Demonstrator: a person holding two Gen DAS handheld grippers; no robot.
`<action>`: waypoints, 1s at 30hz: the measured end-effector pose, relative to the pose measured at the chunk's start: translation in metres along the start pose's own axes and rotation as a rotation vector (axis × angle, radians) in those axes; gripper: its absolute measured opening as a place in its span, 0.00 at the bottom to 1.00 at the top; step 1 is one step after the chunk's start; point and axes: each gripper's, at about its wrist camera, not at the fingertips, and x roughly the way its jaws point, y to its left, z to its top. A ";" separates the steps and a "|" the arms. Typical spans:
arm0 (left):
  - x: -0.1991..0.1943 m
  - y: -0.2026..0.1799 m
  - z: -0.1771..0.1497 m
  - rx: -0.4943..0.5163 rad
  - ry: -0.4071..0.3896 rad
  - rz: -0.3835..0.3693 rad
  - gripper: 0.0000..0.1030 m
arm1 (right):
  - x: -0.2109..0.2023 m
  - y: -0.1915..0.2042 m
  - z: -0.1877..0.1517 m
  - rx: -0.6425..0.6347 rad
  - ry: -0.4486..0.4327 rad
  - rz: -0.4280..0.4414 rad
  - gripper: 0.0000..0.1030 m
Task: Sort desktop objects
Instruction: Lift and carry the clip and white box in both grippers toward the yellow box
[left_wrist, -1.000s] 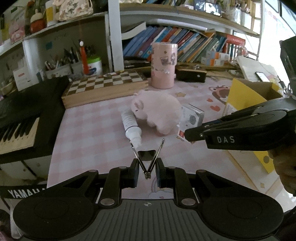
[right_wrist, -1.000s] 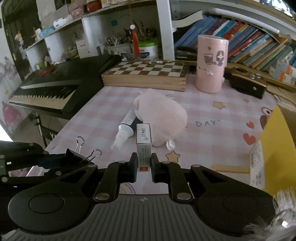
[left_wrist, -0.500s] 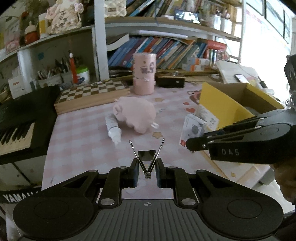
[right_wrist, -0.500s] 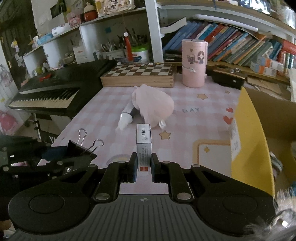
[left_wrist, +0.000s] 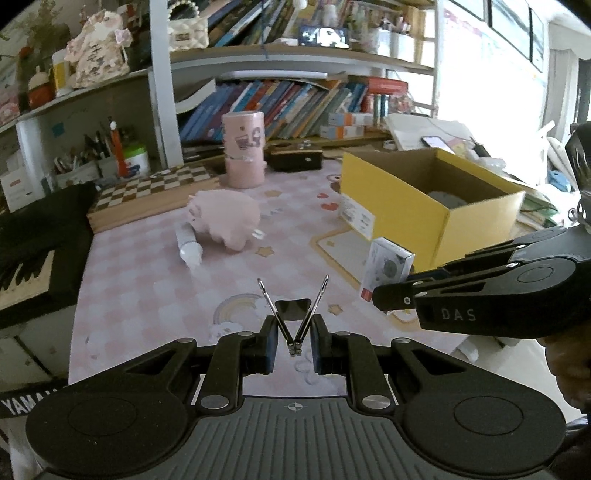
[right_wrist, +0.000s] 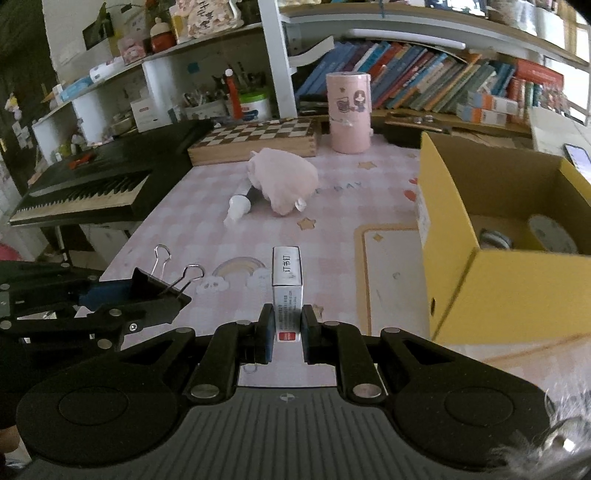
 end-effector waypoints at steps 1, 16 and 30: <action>-0.002 -0.002 -0.002 0.003 0.000 -0.004 0.16 | -0.003 0.001 -0.004 0.004 0.001 -0.004 0.13; -0.040 -0.033 -0.031 0.059 -0.019 -0.065 0.16 | -0.050 0.009 -0.055 0.051 -0.009 -0.063 0.13; -0.060 -0.055 -0.041 0.134 -0.044 -0.126 0.17 | -0.087 0.009 -0.084 0.125 -0.045 -0.138 0.13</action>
